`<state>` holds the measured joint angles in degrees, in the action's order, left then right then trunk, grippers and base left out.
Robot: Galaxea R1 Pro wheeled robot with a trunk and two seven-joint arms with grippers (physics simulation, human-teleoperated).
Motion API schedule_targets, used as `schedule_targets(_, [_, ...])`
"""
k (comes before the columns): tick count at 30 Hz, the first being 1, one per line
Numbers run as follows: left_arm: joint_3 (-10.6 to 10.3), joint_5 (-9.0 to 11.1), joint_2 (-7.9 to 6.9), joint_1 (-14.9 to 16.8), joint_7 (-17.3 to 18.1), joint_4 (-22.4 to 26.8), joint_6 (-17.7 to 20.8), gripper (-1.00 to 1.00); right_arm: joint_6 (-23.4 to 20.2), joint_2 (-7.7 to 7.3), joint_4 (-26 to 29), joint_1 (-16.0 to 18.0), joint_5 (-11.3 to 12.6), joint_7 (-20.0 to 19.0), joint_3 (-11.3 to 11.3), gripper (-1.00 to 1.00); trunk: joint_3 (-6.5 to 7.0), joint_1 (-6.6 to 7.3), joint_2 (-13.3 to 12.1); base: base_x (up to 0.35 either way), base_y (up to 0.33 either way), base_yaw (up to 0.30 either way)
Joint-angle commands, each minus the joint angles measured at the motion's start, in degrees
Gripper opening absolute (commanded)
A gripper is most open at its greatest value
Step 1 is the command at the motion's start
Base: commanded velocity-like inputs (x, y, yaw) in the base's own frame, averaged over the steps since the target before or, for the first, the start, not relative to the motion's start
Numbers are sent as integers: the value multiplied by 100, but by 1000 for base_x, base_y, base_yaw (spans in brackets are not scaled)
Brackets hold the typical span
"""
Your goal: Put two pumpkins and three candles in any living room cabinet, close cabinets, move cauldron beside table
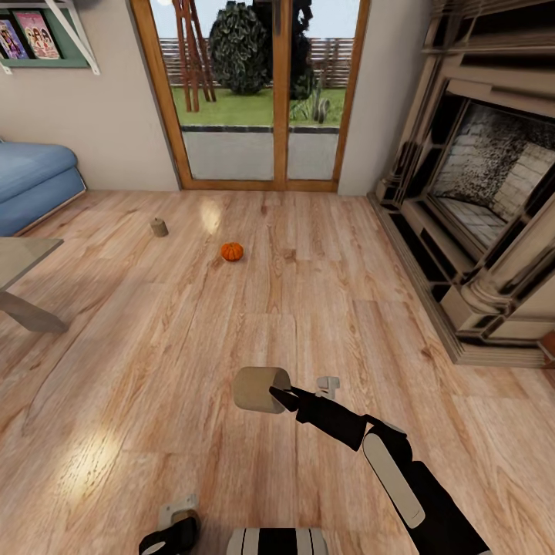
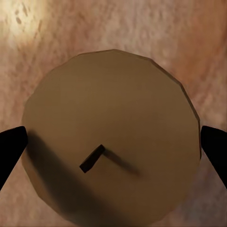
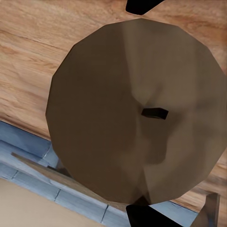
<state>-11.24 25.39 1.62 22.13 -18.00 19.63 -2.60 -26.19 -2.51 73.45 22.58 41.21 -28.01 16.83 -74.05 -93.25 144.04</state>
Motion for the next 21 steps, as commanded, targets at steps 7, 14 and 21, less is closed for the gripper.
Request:
schedule_targets(7, [-38, 63, -4, 2, -37, -3, -31, -100, -35, -4, 3, 3, 54, 6, 5, -100, -4, 1, 1, 0, 0, 0])
schedule_targets(14, [-35, 63, -4, 2, -40, -3, -30, -100, -35, -4, 3, 5, 54, 6, 5, -100, -4, 1, 1, 0, 0, 0])
schedule_targets(21, [-20, 68, -4, 2, -46, -3, -27, -100, -35, -4, 3, 6, 54, 6, 5, -100, 129, 16, -7, 0, 0, 0])
